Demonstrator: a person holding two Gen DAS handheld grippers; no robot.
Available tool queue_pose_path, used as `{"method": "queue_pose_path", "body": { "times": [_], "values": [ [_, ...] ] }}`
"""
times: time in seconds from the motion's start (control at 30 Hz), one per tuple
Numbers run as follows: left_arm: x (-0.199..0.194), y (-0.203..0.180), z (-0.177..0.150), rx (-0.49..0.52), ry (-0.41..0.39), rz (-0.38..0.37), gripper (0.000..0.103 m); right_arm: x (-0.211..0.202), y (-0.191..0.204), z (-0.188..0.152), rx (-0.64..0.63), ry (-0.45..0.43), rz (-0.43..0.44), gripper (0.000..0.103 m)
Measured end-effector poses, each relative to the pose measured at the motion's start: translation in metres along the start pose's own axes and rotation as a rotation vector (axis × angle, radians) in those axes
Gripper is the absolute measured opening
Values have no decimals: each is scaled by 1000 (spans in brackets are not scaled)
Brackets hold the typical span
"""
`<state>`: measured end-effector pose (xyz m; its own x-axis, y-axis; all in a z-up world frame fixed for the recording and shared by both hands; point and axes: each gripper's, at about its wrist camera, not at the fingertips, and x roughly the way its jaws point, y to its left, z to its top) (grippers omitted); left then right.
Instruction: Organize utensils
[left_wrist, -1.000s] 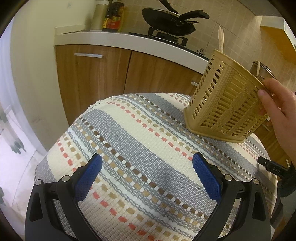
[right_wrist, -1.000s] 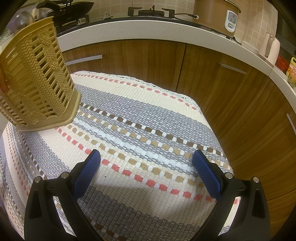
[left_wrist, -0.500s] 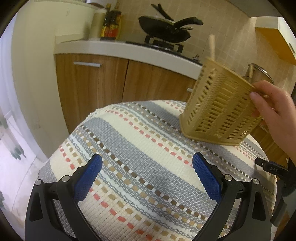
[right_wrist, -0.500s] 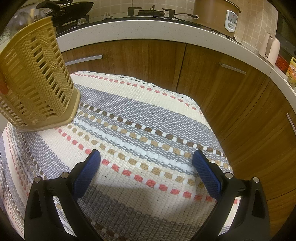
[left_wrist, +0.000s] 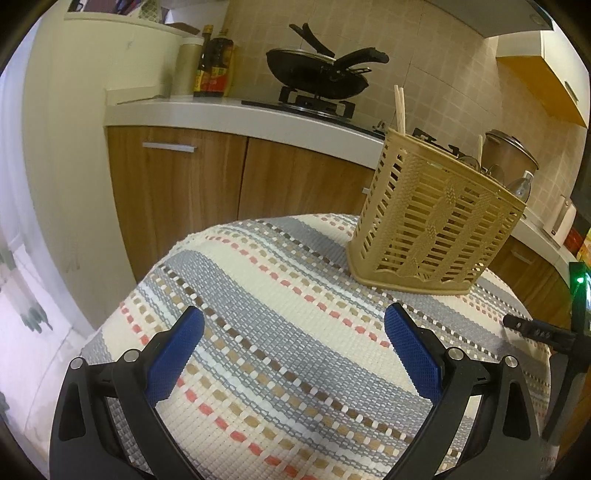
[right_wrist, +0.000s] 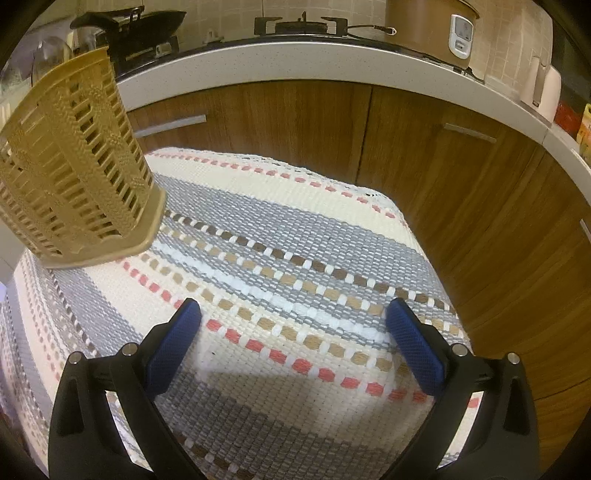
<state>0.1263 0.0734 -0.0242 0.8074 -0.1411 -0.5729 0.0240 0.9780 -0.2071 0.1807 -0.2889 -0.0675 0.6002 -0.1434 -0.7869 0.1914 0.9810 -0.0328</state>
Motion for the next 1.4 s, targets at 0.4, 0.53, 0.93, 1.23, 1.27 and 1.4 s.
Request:
{"method": "queue_pose_path", "body": {
  "times": [0.4, 0.53, 0.93, 1.23, 1.27, 1.4],
  "values": [
    [-16, -8, -2, 24, -71, 50, 95, 0, -2, 0, 61, 13, 0, 97],
    [-52, -38, -13, 124, -253, 80, 95, -8, 5, -5, 77, 97, -16, 97],
    [-66, -75, -28, 297, -332, 59, 95, -147, 45, -56, 16, -577, 42, 97],
    [-45, -54, -11, 236, -306, 36, 95, -140, 57, -57, 37, -577, -8, 97],
    [-44, -54, -10, 237, -298, 41, 95, -142, 57, -59, 40, -586, 0, 97],
    [-56, -61, -13, 272, -317, 82, 95, -148, 56, -66, 36, -624, 1, 97]
  ]
}}
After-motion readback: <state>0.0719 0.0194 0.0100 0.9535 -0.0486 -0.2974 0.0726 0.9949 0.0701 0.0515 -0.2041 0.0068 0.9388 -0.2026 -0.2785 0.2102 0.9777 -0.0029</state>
